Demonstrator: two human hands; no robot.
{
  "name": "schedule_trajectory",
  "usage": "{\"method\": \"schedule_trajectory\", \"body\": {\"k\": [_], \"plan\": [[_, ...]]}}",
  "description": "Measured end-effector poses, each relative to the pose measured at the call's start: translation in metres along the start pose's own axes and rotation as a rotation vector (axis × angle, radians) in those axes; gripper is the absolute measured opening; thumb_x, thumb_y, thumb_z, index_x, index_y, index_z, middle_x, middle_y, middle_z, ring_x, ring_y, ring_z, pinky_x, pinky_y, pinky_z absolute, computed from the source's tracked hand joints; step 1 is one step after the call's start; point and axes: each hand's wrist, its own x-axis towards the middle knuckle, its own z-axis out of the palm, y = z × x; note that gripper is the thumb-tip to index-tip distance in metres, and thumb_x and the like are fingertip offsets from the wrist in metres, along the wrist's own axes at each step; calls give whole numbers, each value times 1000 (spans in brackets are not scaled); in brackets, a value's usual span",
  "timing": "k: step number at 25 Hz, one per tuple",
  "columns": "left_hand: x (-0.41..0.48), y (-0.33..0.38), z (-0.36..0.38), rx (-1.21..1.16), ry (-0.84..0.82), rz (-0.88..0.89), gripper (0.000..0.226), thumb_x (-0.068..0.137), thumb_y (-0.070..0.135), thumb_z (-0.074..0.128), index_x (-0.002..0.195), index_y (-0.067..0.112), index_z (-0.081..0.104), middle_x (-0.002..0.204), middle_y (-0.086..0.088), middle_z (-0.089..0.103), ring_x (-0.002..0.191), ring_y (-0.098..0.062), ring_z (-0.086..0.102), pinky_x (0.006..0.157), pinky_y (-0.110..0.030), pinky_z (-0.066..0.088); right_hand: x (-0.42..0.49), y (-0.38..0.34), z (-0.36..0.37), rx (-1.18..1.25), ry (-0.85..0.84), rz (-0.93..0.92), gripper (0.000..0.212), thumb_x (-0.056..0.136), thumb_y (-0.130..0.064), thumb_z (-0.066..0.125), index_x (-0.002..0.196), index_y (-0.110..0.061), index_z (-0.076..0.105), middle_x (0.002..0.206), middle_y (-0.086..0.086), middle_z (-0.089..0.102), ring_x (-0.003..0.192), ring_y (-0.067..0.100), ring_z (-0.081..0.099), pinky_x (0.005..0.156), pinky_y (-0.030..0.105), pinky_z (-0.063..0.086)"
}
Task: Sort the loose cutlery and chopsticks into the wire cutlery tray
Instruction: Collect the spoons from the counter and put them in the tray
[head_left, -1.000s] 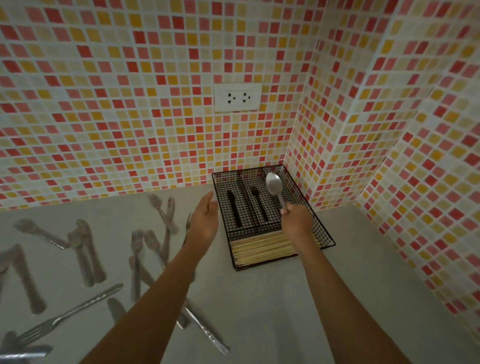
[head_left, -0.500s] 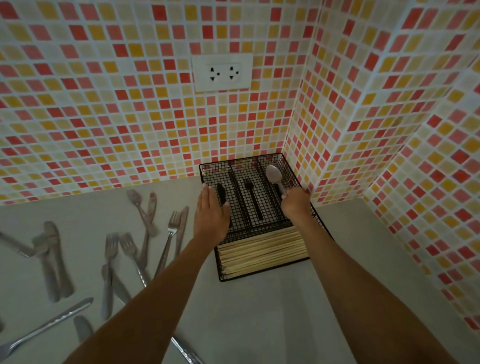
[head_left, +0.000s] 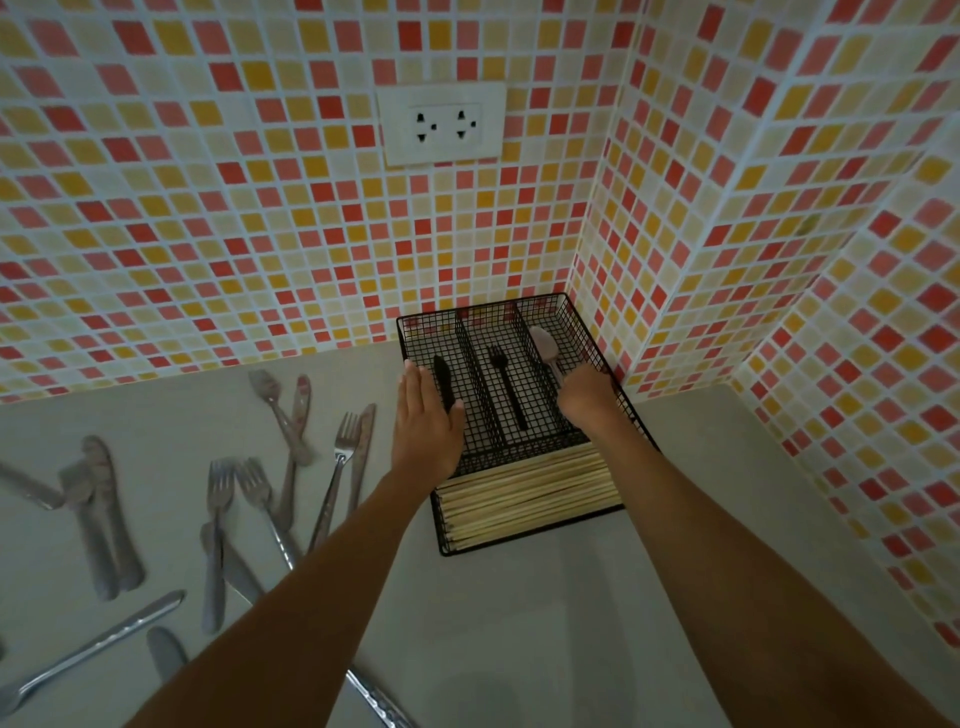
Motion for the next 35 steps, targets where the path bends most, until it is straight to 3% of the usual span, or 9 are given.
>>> {"method": "schedule_trajectory", "body": {"k": [3,6,15,19,22,25,27,31,35], "plan": [[0,1,-1,-12,4,-1,66,101,34,28,149,-4,2,158,-20,-7,147,-28,-9,117,-32,-7,-2,-2,1,-27,6,-17,10,91,-3,54,97,1,60,101,21,60,92,32,60,69,32,46],[-2,2,-2,-26,8,4,66,102,33,28,149,-4,3,158,-20,-7,147,-29,-10,117,-32,-7,0,0,2,-53,35,-24,34,90,-4,54,61,-11,38,93,16,46,87,29,56,68,31,45],[-3,5,-7,-43,-6,-1,66,102,33,29,149,-4,3,158,-20,-6,147,-29,-9,118,-33,-7,-4,2,1,-123,86,-22,39,92,-11,55,57,-11,37,60,3,41,64,24,48,63,31,40],[-12,14,-31,-175,26,-31,64,102,32,31,150,-2,6,159,-16,1,148,-27,-2,118,-34,-1,-24,-6,-3,-105,244,-86,18,91,-16,56,79,-3,60,96,17,61,101,36,55,87,41,46],[-40,14,-57,-317,153,-90,59,101,29,34,150,2,15,158,-12,15,146,-24,13,117,-31,10,-51,-12,-2,-26,467,-215,20,93,-14,50,97,-4,67,94,18,63,100,36,57,106,44,35],[-87,0,-78,-481,311,-206,49,100,21,41,145,4,31,151,-10,34,138,-21,34,109,-21,24,-106,-30,10,193,570,-333,34,97,-19,45,128,-12,57,105,16,62,99,32,56,89,45,49],[-118,-17,-86,-494,374,-272,43,98,19,43,140,9,41,142,-11,46,131,-25,44,109,-31,32,-145,-42,27,315,587,-382,34,97,-19,46,128,-9,56,112,16,61,104,31,55,86,44,51],[-180,-67,-103,-492,467,-404,34,93,9,48,126,8,56,122,-13,58,109,-29,58,98,-37,45,-218,-61,66,369,474,-526,18,92,-11,54,106,-6,63,95,12,66,95,27,58,78,27,43],[-245,-121,-118,-261,457,-502,26,87,5,55,112,9,62,112,-13,62,97,-32,63,90,-40,50,-262,-60,103,191,28,-535,11,88,-10,56,97,-9,62,95,10,70,91,27,64,69,25,40]]}}
